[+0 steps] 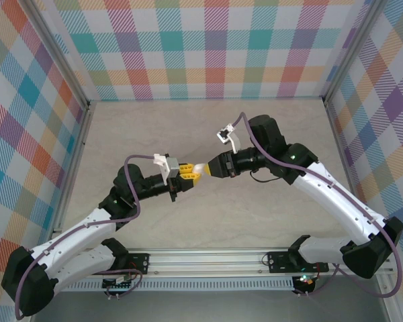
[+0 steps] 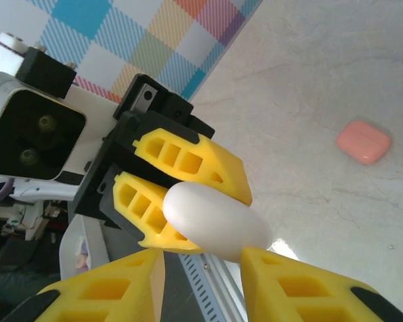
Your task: Insert wireless bluetooth earbuds into charging case
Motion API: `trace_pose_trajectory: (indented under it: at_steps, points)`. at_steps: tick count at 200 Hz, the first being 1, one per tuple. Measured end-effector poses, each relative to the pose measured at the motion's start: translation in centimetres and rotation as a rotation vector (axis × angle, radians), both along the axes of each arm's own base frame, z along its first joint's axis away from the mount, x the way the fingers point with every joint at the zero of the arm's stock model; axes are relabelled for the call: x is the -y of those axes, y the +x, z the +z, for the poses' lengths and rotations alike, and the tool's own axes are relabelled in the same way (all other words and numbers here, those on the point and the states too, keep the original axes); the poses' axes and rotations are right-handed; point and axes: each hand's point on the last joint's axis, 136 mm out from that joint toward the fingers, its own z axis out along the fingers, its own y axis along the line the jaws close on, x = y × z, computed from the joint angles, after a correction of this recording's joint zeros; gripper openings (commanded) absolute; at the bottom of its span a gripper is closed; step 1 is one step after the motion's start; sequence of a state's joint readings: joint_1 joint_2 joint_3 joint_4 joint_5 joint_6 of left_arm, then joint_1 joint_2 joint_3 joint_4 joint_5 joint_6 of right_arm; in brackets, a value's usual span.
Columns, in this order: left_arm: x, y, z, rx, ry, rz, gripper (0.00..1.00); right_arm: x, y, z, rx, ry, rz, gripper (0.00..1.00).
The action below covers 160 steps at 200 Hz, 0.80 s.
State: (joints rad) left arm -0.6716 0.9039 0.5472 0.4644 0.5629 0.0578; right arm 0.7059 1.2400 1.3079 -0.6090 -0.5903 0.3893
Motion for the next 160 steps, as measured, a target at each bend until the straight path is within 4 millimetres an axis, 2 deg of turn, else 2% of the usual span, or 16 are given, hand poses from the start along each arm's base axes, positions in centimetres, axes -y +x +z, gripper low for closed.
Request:
trace_pose_trajectory:
  at_steps: [34, 74, 94, 120, 139, 150, 160]
  points:
    - [0.0, 0.2, -0.2, -0.021, 0.002, 0.006, 0.00, 0.3, 0.6, -0.2, 0.031, -0.026, -0.055, 0.27]
    - [0.1, 0.1, 0.3, -0.022, -0.010, 0.002, 0.00, 1.8, 1.2, 2.4, 0.161, -0.001, -0.142, 0.28]
    - [0.1, 0.2, 0.5, -0.028, -0.017, 0.002, 0.00, 1.4, 1.8, 3.0, 0.188, 0.008, -0.148, 0.28]
    - [0.2, 0.4, 1.0, -0.035, -0.025, 0.002, 0.00, -0.7, 2.0, 1.3, 0.192, -0.037, -0.109, 0.27]
    - [0.2, 0.6, -0.4, -0.094, 0.008, 0.011, 0.00, -1.6, 2.2, 0.2, 0.216, -0.078, -0.109, 0.28]
    - [0.3, 0.6, -0.9, -0.112, 0.021, 0.008, 0.00, -1.9, 2.1, -0.2, 0.222, -0.091, -0.107, 0.30]
    - [0.3, 0.6, -1.1, -0.121, 0.026, 0.008, 0.00, -2.0, 2.1, -0.3, 0.231, -0.100, -0.109, 0.37]
